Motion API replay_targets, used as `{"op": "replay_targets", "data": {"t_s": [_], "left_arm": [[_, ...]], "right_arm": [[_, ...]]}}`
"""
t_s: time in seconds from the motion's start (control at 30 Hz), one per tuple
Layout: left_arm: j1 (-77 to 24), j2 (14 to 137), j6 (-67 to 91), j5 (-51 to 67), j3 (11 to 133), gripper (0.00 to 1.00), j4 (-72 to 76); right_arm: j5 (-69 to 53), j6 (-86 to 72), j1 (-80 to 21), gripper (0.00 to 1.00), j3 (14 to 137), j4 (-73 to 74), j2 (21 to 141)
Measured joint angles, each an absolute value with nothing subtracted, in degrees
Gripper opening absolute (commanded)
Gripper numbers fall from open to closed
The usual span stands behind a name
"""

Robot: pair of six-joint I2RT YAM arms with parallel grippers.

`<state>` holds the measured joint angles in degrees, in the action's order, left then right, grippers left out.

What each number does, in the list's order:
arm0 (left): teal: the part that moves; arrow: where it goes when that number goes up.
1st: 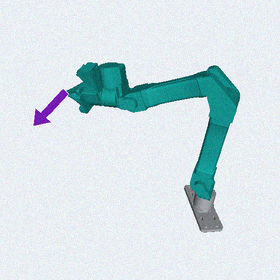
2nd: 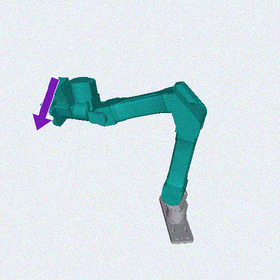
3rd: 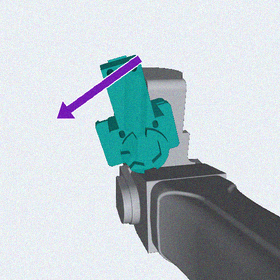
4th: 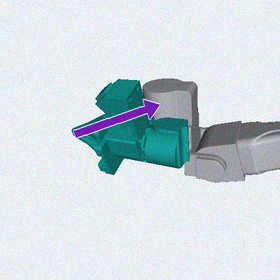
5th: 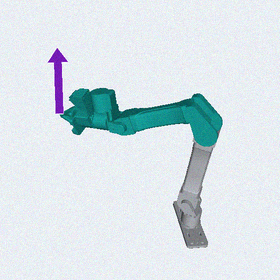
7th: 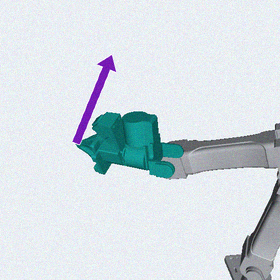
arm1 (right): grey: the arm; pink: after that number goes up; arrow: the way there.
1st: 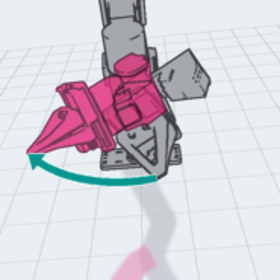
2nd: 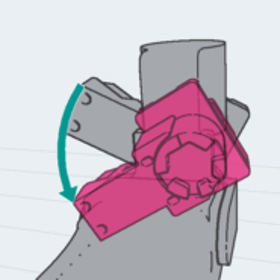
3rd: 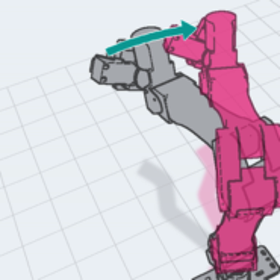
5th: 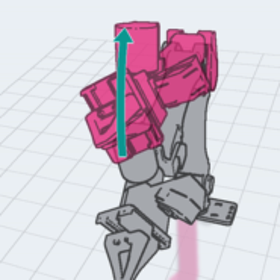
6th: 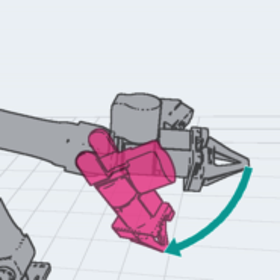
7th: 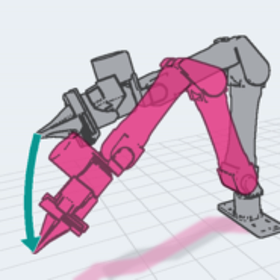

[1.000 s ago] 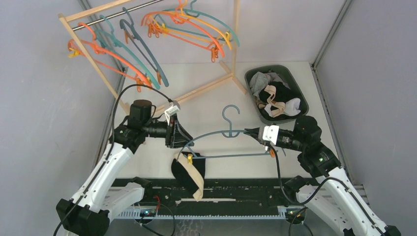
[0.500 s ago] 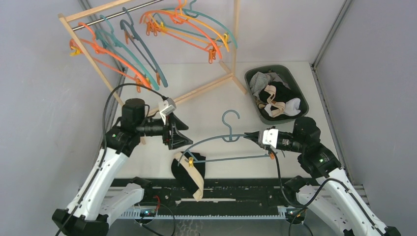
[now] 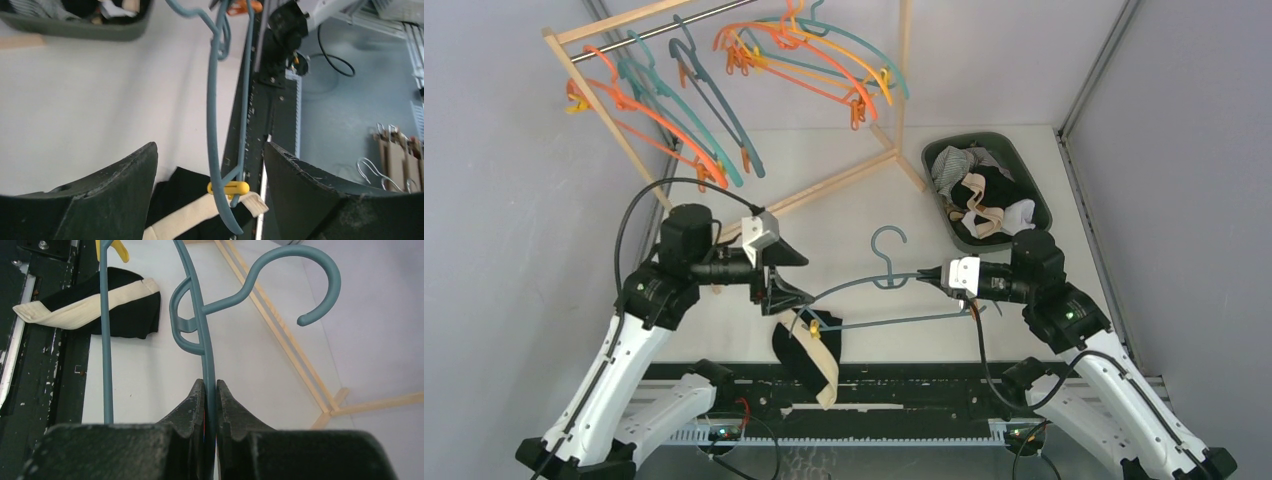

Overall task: Remove the underwear clipped to the hanger
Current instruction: Place the hanger at the clothesline.

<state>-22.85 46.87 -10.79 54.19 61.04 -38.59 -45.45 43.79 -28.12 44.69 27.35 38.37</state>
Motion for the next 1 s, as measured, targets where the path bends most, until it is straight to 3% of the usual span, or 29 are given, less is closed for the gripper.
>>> {"op": "replay_targets", "data": {"t_s": [0.23, 0.37, 0.6, 0.73, 0.8, 0.9, 1.0], "left_arm": [[-25.15, 46.85, -12.69, 54.24, 55.09, 0.7, -41.1], [-25.56, 46.74, -12.64, 55.31, 53.1, 0.6, -41.1], [-25.76, 46.11, -11.11, 59.11, 50.39, 0.32, -39.0], [-25.69, 46.06, -9.43, 60.45, 50.39, 0.03, -37.39], [-25.45, 46.06, -8.71, 60.27, 50.39, 0.0, -36.42], [-25.45, 45.6, -7.55, 59.94, 50.39, 0.0, -35.55], [-25.47, 43.72, -7.16, 58.43, 50.39, 0.0, -35.05]], "right_arm": [[-47.16, 41.89, -28.29, 0.0, 45.5, 24.77, 38.54], [-47.48, 40.64, -28.29, 0.0, 45.5, 23.49, 38.61], [-47.09, 38.2, -28.27, 0.0, 45.5, 20.67, 39.0], [-47.64, 36.73, -28.16, 0.0, 45.5, 19.57, 39.07], [-48.12, 36.05, -27.92, 0.02, 45.5, 19.51, 39.07], [-48.53, 34.24, -27.2, 0.22, 45.5, 19.05, 39.27], [-49.06, 31.35, -25.85, 0.54, 45.5, 17.93, 39.83]]}}
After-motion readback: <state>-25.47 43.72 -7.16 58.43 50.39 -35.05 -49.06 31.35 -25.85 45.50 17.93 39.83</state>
